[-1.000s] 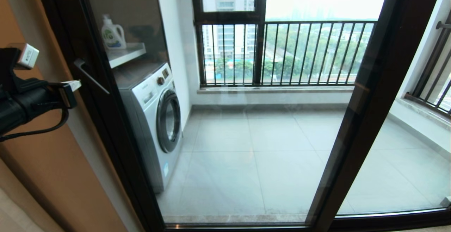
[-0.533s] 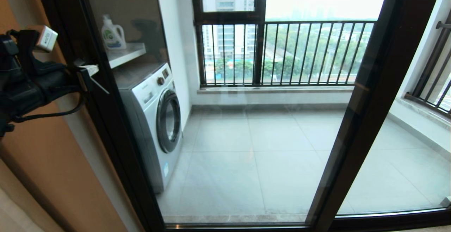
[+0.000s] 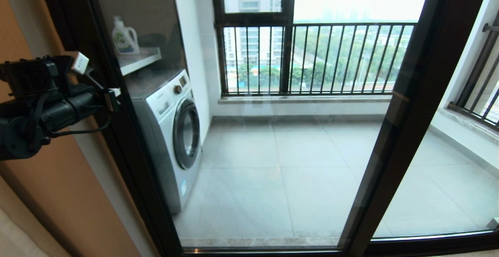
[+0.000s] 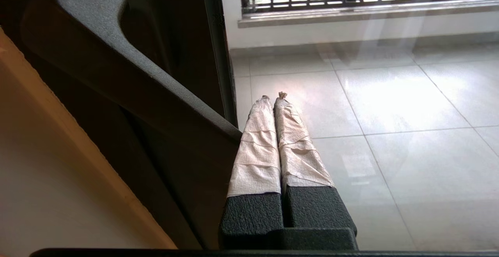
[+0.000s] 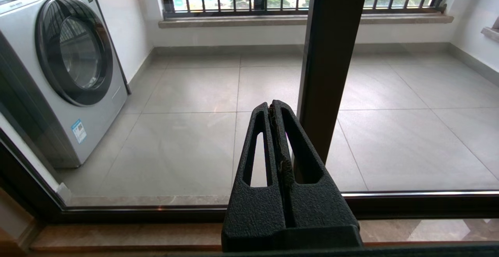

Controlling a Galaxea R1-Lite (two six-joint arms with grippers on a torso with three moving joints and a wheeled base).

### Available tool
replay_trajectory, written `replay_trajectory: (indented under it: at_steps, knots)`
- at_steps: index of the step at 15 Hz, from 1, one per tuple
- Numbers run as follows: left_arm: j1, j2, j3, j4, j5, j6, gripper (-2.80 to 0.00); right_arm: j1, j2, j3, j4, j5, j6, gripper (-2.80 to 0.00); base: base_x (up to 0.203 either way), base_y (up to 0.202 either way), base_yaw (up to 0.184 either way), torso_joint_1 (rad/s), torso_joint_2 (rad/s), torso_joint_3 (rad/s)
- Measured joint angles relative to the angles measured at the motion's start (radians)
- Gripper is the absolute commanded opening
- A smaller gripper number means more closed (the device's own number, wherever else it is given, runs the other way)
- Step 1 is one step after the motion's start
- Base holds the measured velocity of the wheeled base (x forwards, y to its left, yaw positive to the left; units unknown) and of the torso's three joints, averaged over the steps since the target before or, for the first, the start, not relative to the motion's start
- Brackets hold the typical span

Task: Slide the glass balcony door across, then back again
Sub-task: Open the slid door

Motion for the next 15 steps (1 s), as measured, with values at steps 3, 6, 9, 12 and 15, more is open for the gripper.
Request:
replay_trajectory:
  at_steps: [3,6,9,12,15]
  knots:
    - [0.028,0.025,0.005,-0.006,-0.005,0.0,-2.8,0.0,0.0,0.0,0.0,0.0,0.0,-2.8,0.0,0.0,0.0,0.0,0.0,0.0]
    - [0.059,0.051,0.01,-0.002,-0.003,0.002,-2.8,0.0,0.0,0.0,0.0,0.0,0.001,-2.8,0.0,0.0,0.0,0.0,0.0,0.0]
    - [0.073,0.068,0.011,0.002,-0.002,0.005,-2.8,0.0,0.0,0.0,0.0,0.0,0.0,-2.8,0.0,0.0,0.0,0.0,0.0,0.0]
    - [0.076,0.071,0.035,-0.052,-0.003,0.009,-2.8,0.0,0.0,0.0,0.0,0.0,0.0,-2.8,0.0,0.0,0.0,0.0,0.0,0.0]
    - [0.084,0.075,0.056,-0.107,-0.004,0.012,-2.8,0.0,0.0,0.0,0.0,0.0,0.001,-2.8,0.0,0.0,0.0,0.0,0.0,0.0]
